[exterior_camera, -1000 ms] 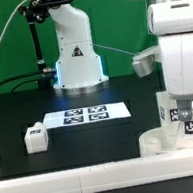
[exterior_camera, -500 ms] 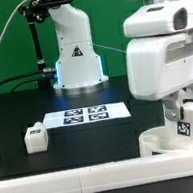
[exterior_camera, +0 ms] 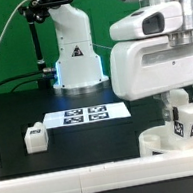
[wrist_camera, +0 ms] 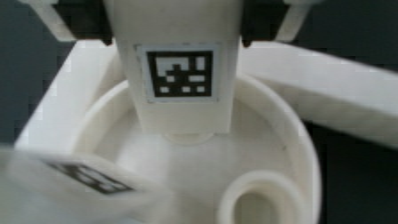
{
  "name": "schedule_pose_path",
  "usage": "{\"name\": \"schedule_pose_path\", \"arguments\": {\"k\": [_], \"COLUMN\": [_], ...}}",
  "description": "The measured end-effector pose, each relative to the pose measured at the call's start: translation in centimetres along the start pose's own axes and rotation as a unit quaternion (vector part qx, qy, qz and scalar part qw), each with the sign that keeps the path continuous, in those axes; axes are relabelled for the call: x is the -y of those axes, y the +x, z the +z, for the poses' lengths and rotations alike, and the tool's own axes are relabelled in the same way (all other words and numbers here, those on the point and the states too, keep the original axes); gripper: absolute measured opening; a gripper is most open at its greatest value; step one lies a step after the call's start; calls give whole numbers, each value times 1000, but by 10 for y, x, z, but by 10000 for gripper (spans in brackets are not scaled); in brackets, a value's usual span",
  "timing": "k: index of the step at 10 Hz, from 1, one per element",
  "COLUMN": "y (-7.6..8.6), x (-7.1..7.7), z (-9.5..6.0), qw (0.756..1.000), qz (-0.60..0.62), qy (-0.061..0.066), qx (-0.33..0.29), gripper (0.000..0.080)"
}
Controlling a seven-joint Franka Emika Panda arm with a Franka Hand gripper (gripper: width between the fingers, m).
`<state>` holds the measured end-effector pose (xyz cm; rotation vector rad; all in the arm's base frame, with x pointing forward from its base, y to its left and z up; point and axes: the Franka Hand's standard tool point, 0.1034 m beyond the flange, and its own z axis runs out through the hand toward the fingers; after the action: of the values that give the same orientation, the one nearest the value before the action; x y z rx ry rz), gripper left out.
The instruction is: Assemble stool
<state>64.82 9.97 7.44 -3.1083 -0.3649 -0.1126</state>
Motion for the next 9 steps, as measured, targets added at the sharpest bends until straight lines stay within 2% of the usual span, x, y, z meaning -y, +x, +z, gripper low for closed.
{"name": "schedule_pose_path", "arguments": {"k": [2,4,7,9], "y": [0,2,-3,-5], "x": [-4,-12,-21,-24], "z": [0,0,0,0], "qw": [998,984,949,933], "qz": [62,176,314,359], "qy": [-1,3,-7,-12], "qx": [-1,-9,-13,-16], "gripper": [341,341,341,341]}}
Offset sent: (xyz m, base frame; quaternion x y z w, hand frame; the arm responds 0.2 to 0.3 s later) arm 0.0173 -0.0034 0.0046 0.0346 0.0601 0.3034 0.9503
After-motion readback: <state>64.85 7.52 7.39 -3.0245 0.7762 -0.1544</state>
